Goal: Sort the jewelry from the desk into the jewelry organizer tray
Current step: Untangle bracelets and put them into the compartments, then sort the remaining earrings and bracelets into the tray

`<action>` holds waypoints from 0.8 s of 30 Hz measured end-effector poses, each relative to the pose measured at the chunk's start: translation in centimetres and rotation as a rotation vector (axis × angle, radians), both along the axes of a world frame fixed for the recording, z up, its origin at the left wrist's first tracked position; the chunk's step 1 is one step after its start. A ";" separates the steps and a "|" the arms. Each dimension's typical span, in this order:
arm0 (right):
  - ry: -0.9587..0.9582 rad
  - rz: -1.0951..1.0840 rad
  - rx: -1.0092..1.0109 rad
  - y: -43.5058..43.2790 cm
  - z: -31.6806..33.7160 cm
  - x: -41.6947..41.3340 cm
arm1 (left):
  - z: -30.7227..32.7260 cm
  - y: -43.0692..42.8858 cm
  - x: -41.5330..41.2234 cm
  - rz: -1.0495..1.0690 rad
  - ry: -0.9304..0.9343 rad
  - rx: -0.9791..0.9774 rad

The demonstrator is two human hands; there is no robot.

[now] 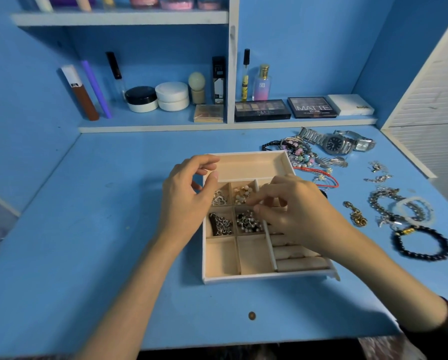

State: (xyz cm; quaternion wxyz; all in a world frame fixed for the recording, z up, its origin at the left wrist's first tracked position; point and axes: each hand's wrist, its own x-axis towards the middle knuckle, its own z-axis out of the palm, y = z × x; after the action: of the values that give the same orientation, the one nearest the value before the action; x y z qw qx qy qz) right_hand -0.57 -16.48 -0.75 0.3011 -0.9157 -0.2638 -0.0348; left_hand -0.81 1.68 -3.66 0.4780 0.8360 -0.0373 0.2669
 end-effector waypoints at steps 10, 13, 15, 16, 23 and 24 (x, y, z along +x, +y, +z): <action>-0.021 -0.033 0.122 -2.6 0.1 0.0 | 2.3 -2.9 -0.4 -0.130 0.026 0.194; 0.000 -0.087 0.151 -4.5 0.3 -0.2 | 3.0 -5.5 -0.3 -0.208 0.029 0.222; 0.024 -0.143 0.172 -6.2 0.4 -0.5 | 3.2 -7.4 -0.1 -0.249 0.031 0.244; 0.032 -0.180 0.185 -7.2 0.4 -0.6 | 3.3 -8.4 0.0 -0.268 0.036 0.251; 0.051 -0.444 0.261 -14.1 0.3 -1.1 | 3.2 -14.9 0.8 -0.463 0.098 0.362; 0.049 -0.469 0.264 -15.0 0.3 -1.2 | 3.0 -15.7 0.9 -0.492 0.106 0.389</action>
State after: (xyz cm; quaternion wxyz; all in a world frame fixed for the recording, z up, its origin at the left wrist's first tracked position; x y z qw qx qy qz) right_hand -1.78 -31.43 -0.42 0.4077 -0.9053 -0.0300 -0.1154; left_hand 0.09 -13.97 -0.64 0.3606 0.8904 -0.2638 0.0872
